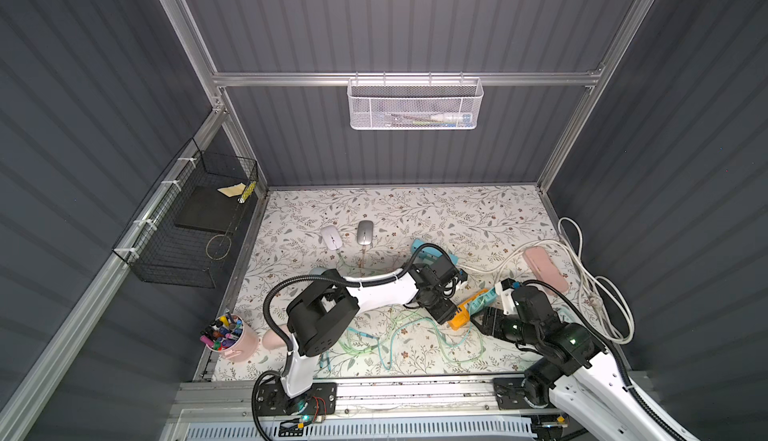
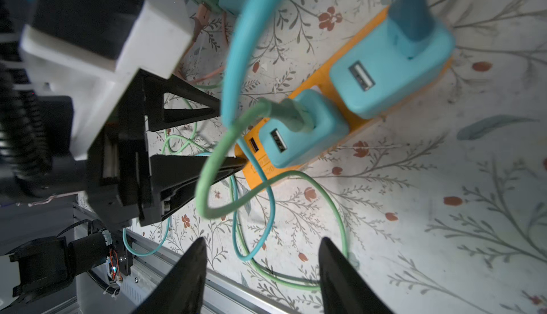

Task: Unplug the wireless mouse
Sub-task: Remove the plug from the socket.

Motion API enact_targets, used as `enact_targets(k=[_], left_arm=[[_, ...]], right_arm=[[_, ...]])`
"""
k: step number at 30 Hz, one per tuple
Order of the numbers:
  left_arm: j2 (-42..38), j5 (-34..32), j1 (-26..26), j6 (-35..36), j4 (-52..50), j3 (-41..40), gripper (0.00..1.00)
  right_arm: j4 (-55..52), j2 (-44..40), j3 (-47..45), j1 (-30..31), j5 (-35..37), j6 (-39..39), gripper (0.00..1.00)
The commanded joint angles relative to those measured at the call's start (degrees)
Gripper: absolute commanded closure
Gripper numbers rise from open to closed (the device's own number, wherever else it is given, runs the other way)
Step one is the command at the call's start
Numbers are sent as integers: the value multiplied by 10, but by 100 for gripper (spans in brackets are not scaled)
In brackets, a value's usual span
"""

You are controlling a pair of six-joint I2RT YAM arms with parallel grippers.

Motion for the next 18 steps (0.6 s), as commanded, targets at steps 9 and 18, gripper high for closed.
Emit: enact_targets(k=[9, 18], left_arm=[[47, -26, -11, 18, -39, 66, 35], [46, -40, -12, 25, -39, 48, 37]], right_arm=[[-91, 78, 131, -2, 87, 49, 1], [-140, 193, 238, -13, 32, 160, 1]])
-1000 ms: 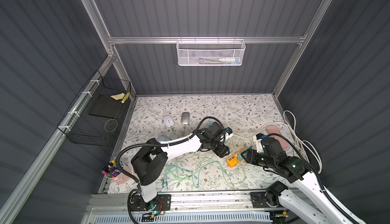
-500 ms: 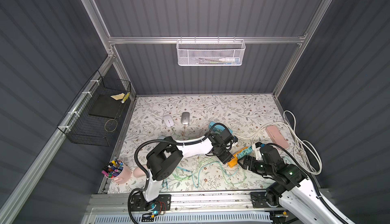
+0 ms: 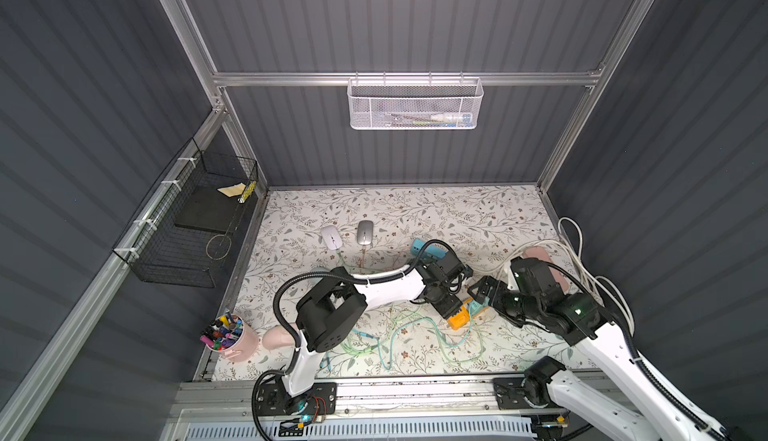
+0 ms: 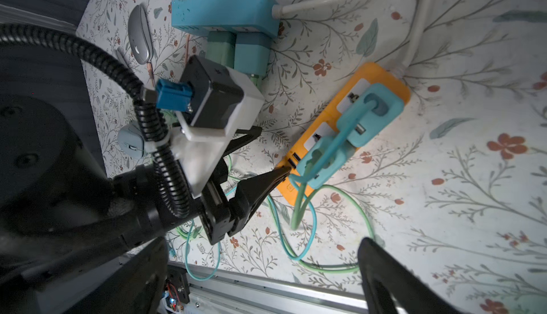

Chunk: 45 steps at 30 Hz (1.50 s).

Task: Unplug the wireless mouse
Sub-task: Remove the plug from the socket.

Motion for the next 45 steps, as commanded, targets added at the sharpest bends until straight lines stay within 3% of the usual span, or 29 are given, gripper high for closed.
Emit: enact_targets(k=[1, 5, 8, 10, 17, 30, 38, 45], left_arm=[[9, -21, -4, 16, -24, -7, 38], [10, -25, -5, 13, -23, -12, 39], [11, -34, -5, 10, -27, -14, 39], [12, -38, -6, 9, -30, -14, 40], [8, -37, -5, 8, -20, -43, 39], [11, -44, -6, 10, -17, -47, 38], [17, -40, -5, 12, -17, -49, 38], [12, -46, -6, 18, -18, -55, 38]], right_arm=[[-75, 52, 40, -10, -14, 56, 1], [-97, 96, 58, -10, -30, 52, 3], [-78, 82, 27, -11, -30, 67, 23], [-75, 74, 5, -11, -22, 84, 28], [-31, 95, -35, -10, -10, 101, 24], [-6, 195, -4, -14, 45, 72, 26], [16, 240, 12, -16, 72, 68, 30], [38, 263, -7, -22, 61, 76, 41]])
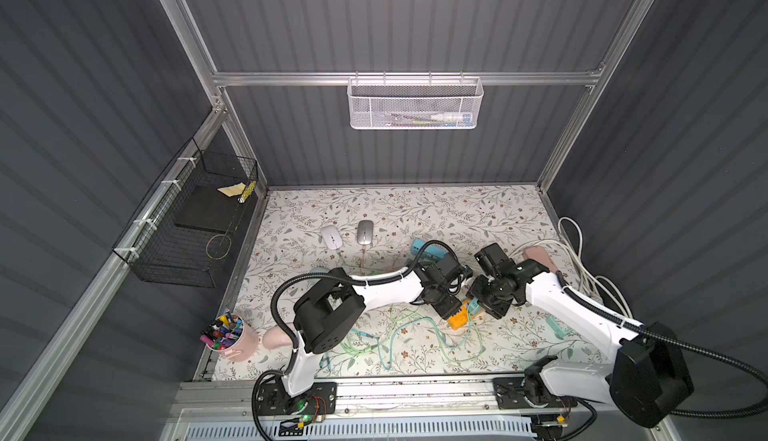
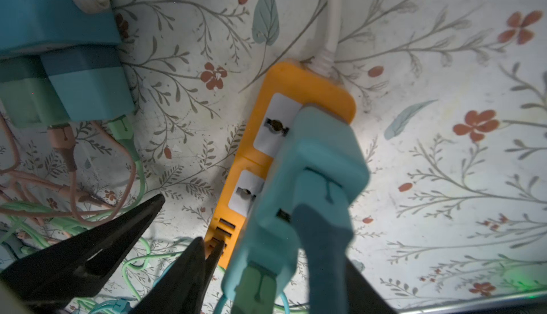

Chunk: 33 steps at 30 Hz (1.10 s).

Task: Unplug the wireless mouse
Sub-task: Remove the plug from the socket.

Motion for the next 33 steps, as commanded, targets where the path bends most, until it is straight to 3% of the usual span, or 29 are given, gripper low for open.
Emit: enact_targets(k=[1, 8, 14, 33], left_arm=[[23, -39, -2, 17, -49, -30, 38], [26, -57, -2, 16, -54, -27, 38], [31, -58, -2, 17, -57, -24, 38], [36, -55, -2, 15, -58, -22, 38]], right_arm=[[3, 12, -10, -6, 1, 1, 42], [7, 35, -11, -10, -14, -2, 53], [0, 34, -4, -14, -24, -4, 75], [-48, -13, 35, -15, -24, -17, 72]])
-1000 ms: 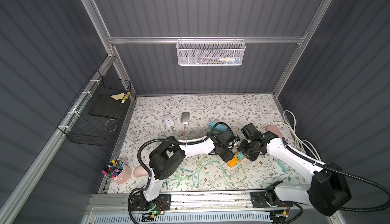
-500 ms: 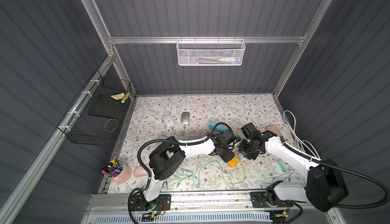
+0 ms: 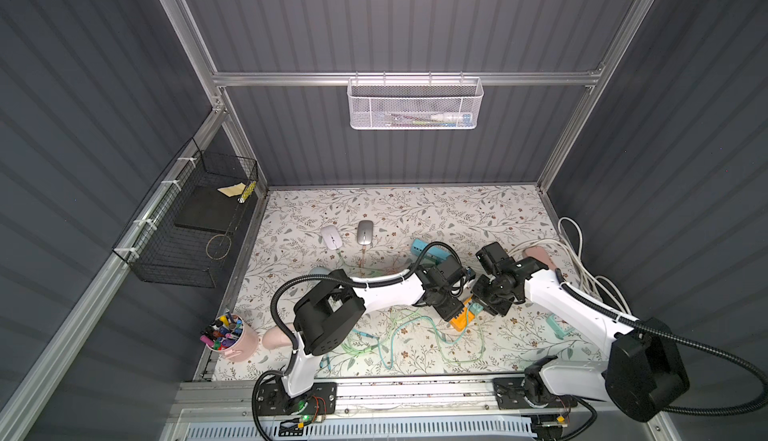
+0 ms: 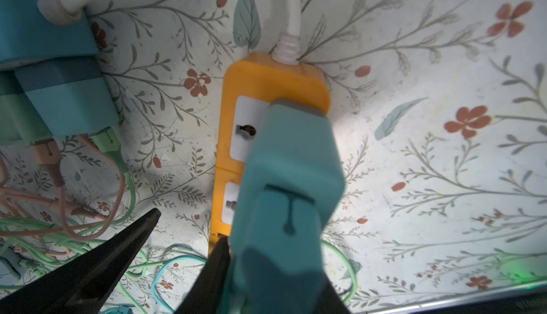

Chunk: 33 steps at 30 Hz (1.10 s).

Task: Unplug the wireless mouse
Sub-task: Remove the plug from the socket.

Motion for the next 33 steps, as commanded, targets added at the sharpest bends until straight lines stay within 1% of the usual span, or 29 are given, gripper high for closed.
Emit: enact_targets(k=[1, 7, 9, 11, 14, 18, 19, 26, 28, 29, 33], left_arm=[[38, -44, 3, 13, -66, -21, 38], [36, -43, 3, 11, -63, -23, 38], [36, -43, 2, 11, -64, -23, 37], [35, -43, 3, 10, -64, -24, 37], [35, -43, 2, 10, -64, -25, 37], [37, -43, 2, 10, -64, -25, 37], [38, -43, 3, 10, -63, -25, 37], [37, -43, 1, 10, -63, -25, 37], [37, -44, 2, 10, -63, -26, 37], [37, -43, 2, 9, -63, -27, 37], [37, -45, 2, 9, -63, -29, 37]], right_arm=[[-32, -24, 31, -1, -15, -18, 72], [-19, -19, 26, -1, -29, -27, 61], [-9, -17, 18, -1, -39, -26, 56], [0, -15, 11, -1, -49, -25, 55], [4, -15, 7, -1, -55, -24, 58], [6, -21, 3, -1, -54, -26, 64], [7, -21, 2, -1, -54, -25, 64], [9, -7, -9, -4, -55, -35, 56], [12, -3, -11, -6, -56, -37, 56], [15, -1, -13, -7, -57, -38, 57], [10, 8, -17, -11, -57, -42, 68]])
